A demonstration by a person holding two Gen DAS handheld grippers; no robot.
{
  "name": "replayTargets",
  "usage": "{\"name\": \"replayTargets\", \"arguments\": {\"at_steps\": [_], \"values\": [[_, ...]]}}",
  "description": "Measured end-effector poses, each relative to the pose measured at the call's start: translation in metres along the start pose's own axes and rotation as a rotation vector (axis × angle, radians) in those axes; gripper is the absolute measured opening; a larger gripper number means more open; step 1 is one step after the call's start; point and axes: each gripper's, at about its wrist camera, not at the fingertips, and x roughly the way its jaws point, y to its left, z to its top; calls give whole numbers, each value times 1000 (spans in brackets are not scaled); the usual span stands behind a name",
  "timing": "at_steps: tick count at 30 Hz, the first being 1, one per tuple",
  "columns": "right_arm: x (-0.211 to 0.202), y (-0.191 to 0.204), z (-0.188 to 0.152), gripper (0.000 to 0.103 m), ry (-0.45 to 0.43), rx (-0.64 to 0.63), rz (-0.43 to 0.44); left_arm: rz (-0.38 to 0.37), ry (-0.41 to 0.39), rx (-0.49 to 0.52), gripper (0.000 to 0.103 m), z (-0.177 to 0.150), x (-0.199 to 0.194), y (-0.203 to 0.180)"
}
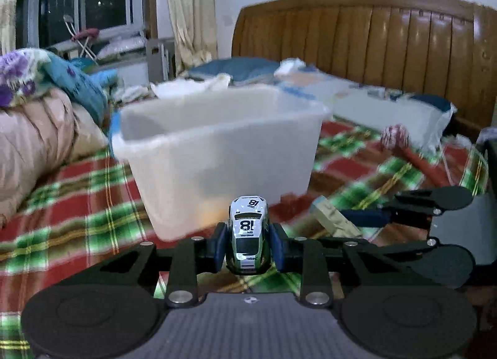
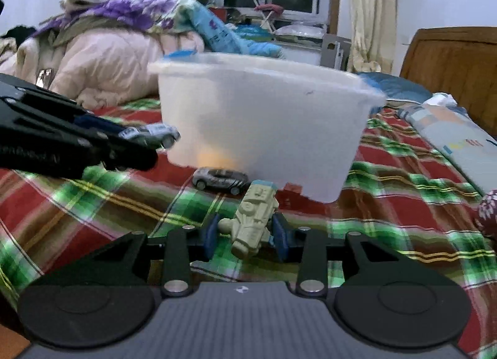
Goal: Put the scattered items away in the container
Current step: 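Carry the white car and beige figure over the bin and open both tools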
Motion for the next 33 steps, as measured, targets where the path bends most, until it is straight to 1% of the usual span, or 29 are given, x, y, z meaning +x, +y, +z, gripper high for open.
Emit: {"name": "replayTargets", "arguments": {"at_steps": [3, 8, 11, 14, 16, 18, 21, 25, 28, 30, 31, 32, 33], "values": [[-16, -6, 16, 40, -44, 8, -7, 4, -46, 12, 33, 17, -10, -1], [-39, -23, 62, 40, -177, 29, -12, 23, -130, 38, 33, 52, -19, 5], [-38, -34, 88, 40, -230, 47, -8, 39, -159, 19, 33, 72, -15, 15], [-26, -43, 110, 40, -253, 49, 1, 56, -176, 11, 33, 91, -5, 23], [-15, -44, 121, 40, -261, 31, 0, 73, -174, 11, 33, 101, 7, 28], [-1, -44, 130, 40, -263, 17, 9, 72, -166, -3, 33, 107, 21, 34], [24, -47, 135, 40, -243, 24, 36, 89, -133, -20, 33, 109, 45, 41], [47, -50, 130, 40, -192, 25, 40, 103, -70, -28, 33, 101, 76, 49], [61, -52, 126, 41, -154, 23, 30, 108, -48, -30, 34, 97, 88, 53], [67, -55, 124, 42, -128, 29, 24, 102, -40, -34, 44, 96, 92, 54], [67, -57, 122, 46, -128, 34, 25, 99, -41, -32, 56, 95, 93, 54], [67, -59, 121, 56, -134, 38, 28, 102, -44, -25, 63, 95, 92, 53], [65, -60, 121, 63, -142, 39, 30, 114, -49, -18, 65, 94, 91, 51]]}}
